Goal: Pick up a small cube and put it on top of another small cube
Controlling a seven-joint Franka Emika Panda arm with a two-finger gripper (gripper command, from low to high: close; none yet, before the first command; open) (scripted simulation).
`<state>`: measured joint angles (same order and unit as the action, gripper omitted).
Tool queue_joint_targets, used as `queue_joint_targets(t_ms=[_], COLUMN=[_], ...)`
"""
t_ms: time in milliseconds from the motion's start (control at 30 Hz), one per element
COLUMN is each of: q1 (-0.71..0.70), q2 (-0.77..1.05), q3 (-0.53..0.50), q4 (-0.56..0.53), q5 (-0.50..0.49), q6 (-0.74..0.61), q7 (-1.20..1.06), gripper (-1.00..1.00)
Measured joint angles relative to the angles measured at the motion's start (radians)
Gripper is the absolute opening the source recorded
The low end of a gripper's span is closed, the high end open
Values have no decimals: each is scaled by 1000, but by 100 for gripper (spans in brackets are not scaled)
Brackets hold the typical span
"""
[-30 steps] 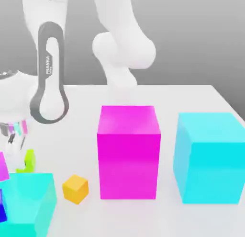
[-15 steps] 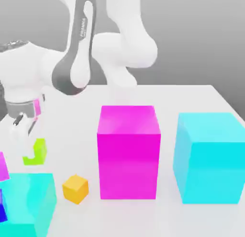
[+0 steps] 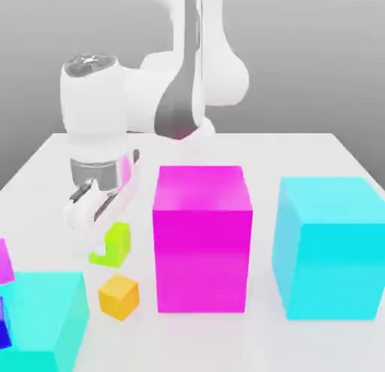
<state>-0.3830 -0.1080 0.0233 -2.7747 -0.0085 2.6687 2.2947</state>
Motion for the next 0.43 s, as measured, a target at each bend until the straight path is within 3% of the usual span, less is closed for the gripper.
queue_joint_targets(t_ms=[367, 400, 433], q1=[-8, -8, -8], q2=[195, 207, 207], q3=[7, 8, 8], q4=[4, 3, 3], q5=[-13, -9, -9], q6=[192, 204, 204], q7=[18, 15, 15], gripper=[-100, 100, 100])
